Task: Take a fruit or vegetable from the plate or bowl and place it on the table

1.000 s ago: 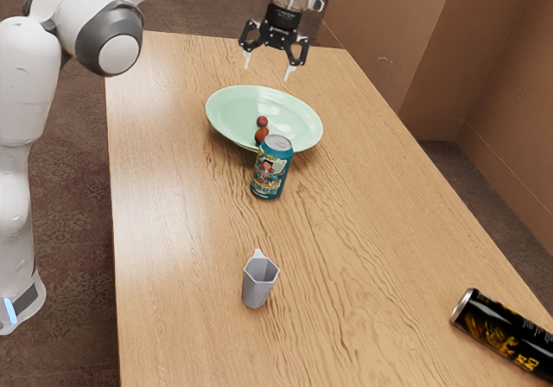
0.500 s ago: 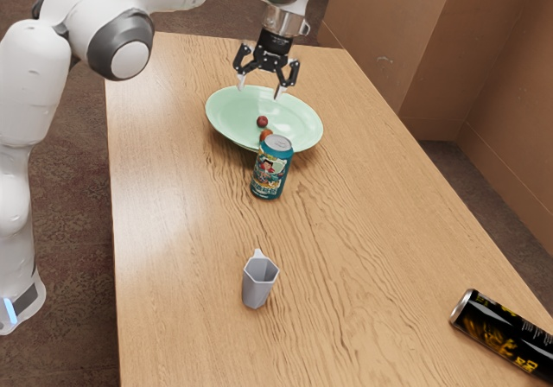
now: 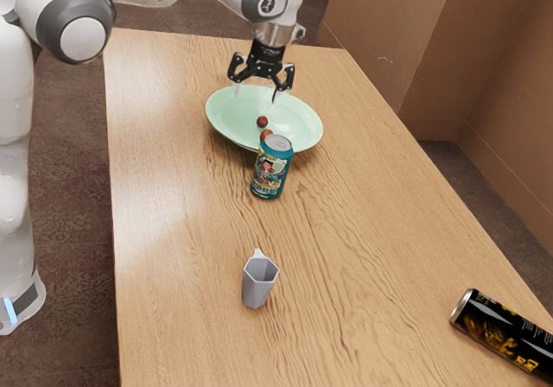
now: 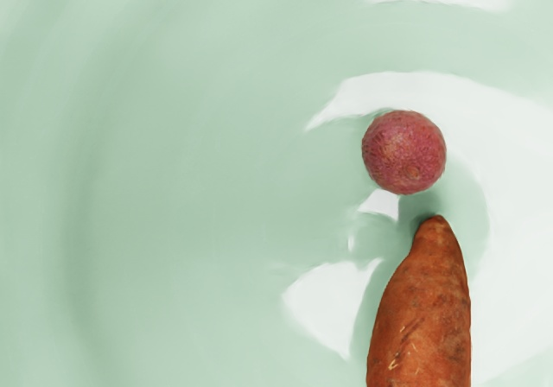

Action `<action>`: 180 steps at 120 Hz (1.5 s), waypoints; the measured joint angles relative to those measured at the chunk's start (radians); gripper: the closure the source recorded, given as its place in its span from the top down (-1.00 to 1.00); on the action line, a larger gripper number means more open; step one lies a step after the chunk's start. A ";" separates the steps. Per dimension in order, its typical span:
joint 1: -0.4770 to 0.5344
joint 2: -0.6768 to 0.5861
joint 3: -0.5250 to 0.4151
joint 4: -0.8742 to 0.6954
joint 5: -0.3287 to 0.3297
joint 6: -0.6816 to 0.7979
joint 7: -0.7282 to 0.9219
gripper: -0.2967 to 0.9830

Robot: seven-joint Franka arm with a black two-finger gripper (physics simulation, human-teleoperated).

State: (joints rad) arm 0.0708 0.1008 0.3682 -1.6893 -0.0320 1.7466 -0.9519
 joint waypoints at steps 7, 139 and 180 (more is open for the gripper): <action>0.002 0.004 -0.016 0.006 0.017 0.041 0.000 0.54; -0.007 0.073 -0.094 -0.065 0.034 0.107 -0.063 0.54; -0.006 0.109 -0.102 -0.045 0.032 0.103 -0.091 0.54</action>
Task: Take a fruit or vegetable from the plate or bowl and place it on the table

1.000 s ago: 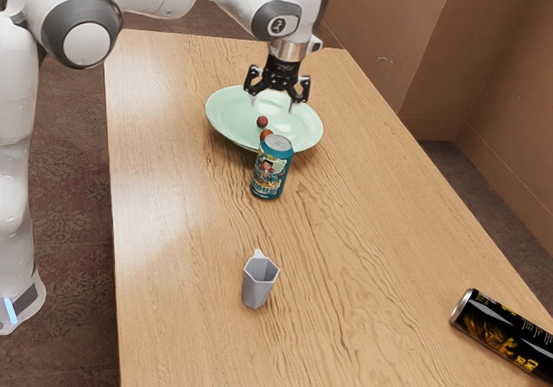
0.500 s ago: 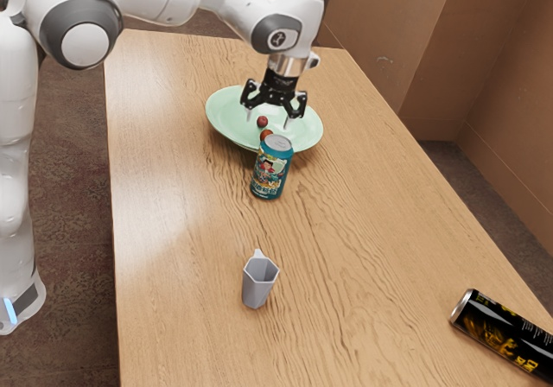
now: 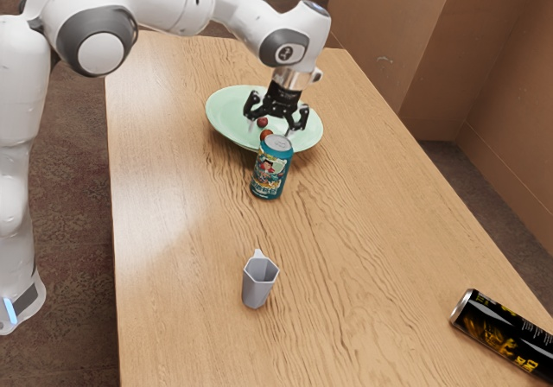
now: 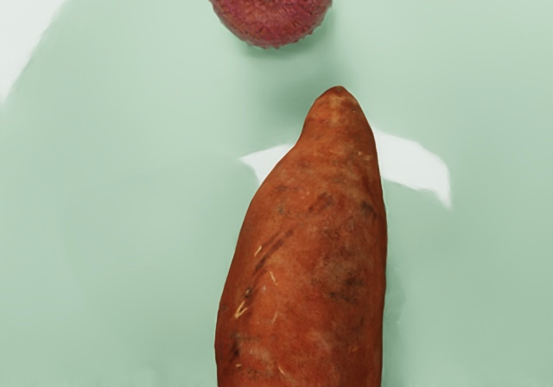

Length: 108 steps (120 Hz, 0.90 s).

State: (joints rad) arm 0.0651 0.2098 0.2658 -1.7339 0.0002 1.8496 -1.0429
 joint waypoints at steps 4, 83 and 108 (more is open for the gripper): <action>0.000 0.002 0.002 0.000 -0.007 0.000 -0.003 0.54; 0.012 0.061 0.010 0.039 -0.051 -0.011 -0.050 0.18; 0.013 0.063 0.010 0.039 -0.045 -0.013 -0.043 -0.09</action>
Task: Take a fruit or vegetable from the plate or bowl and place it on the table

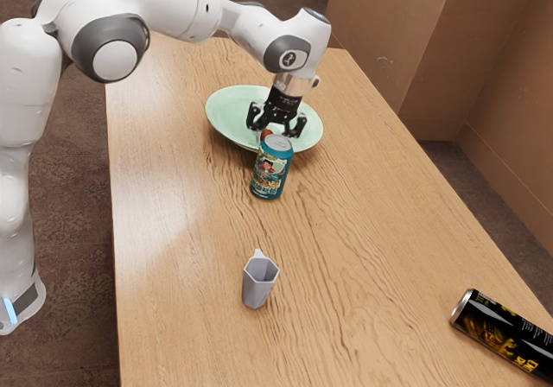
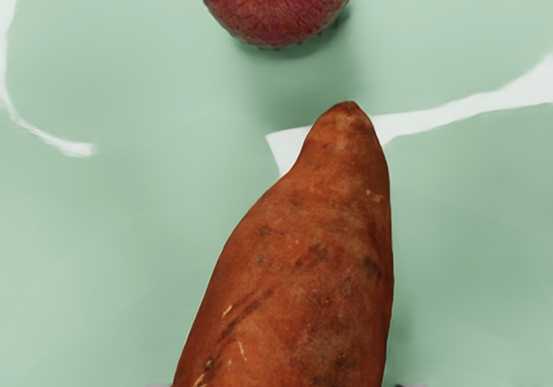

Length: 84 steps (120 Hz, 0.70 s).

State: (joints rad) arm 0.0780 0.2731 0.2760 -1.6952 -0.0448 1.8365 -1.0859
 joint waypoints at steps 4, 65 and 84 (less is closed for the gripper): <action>0.000 0.001 0.000 0.000 0.001 0.000 0.003 -0.13; 0.000 0.004 0.006 0.012 0.038 -0.022 0.057 -0.29; 0.000 0.008 0.003 0.048 0.042 -0.041 0.070 -0.31</action>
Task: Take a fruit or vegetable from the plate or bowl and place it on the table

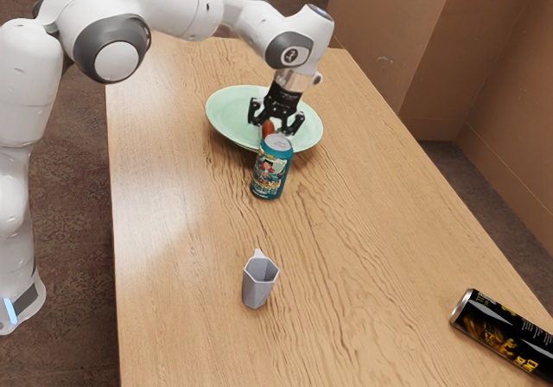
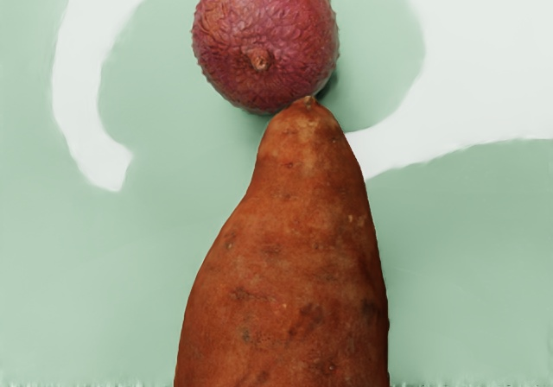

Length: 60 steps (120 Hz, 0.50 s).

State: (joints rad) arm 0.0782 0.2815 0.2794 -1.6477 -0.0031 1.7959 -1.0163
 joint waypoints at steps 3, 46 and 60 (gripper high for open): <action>0.000 0.000 -0.001 0.010 0.000 -0.006 0.002 -0.31; -0.008 -0.009 -0.040 0.265 0.003 -0.178 0.020 -0.31; -0.011 -0.025 -0.071 0.285 0.004 -0.227 0.024 -0.31</action>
State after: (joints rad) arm 0.0676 0.2561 0.2081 -1.3622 0.0008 1.5690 -0.9920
